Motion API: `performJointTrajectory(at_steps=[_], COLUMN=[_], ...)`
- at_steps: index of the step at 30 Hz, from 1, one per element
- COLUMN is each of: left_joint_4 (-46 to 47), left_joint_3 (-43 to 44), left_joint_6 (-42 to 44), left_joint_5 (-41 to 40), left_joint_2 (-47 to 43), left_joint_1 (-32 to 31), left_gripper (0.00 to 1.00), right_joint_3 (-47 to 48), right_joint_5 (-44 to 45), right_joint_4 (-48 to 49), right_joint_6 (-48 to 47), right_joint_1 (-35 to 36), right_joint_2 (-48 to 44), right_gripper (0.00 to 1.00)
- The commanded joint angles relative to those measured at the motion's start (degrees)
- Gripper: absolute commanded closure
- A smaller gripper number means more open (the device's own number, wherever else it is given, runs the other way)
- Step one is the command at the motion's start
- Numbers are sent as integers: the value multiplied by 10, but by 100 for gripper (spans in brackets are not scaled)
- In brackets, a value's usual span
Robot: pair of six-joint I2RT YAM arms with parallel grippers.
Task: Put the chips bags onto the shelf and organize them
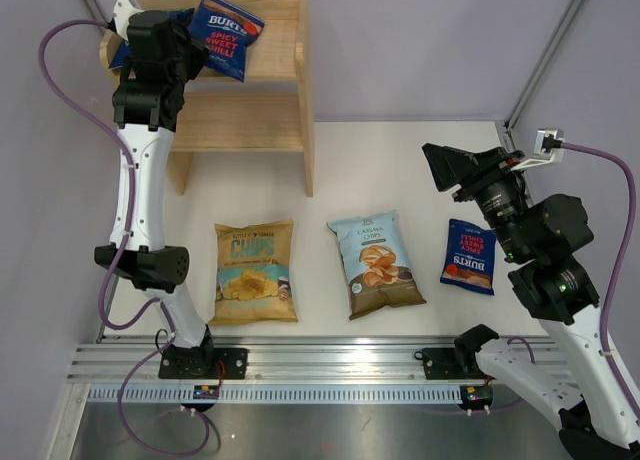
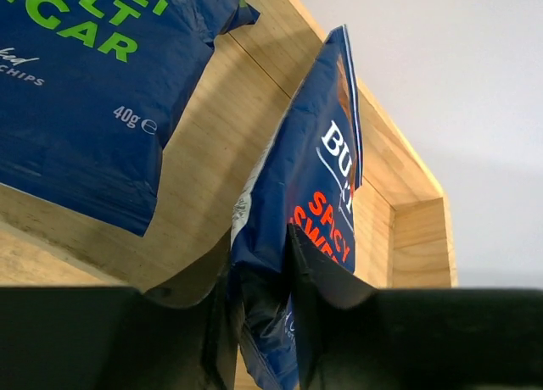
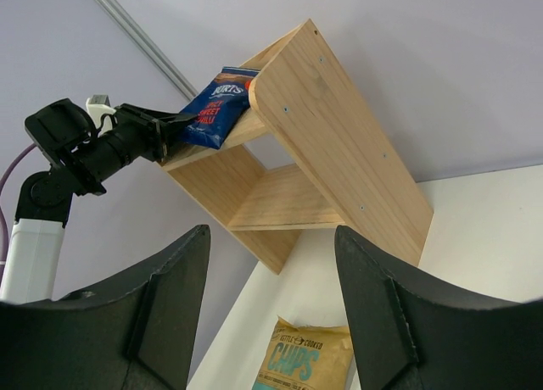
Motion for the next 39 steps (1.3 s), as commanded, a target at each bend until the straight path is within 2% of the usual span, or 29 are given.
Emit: performJointTrajectory(at_steps=[1, 6, 9, 13, 19, 22, 23, 24, 29, 30, 34, 39], left_joint_4=[24, 41, 53, 35, 35, 50, 49, 49, 38, 32, 19, 12], left_joint_3=[-11, -48, -46, 1, -16, -17, -13, -3, -1, -4, -11, -31], left_joint_6=[6, -43, -53, -46, -42, -32, -29, -25, 4, 7, 28, 43], left_joint_5=[-12, -35, -49, -57, -58, -40, -32, -29, -35, -36, -34, -31], left_joint_2=[-19, -37, -38, -15, -9, -9, -5, -4, -9, -12, -17, -35], left_joint_1=[2, 2, 3, 8, 16, 16, 16, 16, 14, 15, 14, 13], left_gripper=[76, 84, 85, 84, 85, 76, 66, 64, 55, 50, 40, 37], right_joint_3=[16, 16, 18, 23, 25, 26, 24, 24, 20, 20, 19, 19], right_joint_5=[-8, -11, -11, -12, -10, -12, -12, -12, -14, -14, -18, -18], right_joint_4=[7, 6, 2, -5, -6, -6, -4, -4, -3, -2, -3, -7], right_joint_6=[-9, -8, -8, -12, -12, -10, -8, -8, -4, -3, -1, -2], right_joint_1=[0, 0, 0, 1, 0, 0, 0, 0, 0, 0, 0, 0], right_joint_2=[-1, -1, 1, -3, -4, -3, -3, -3, -2, -2, -4, -8], right_gripper=[32, 32, 32, 32, 32, 32, 32, 32, 33, 33, 33, 32])
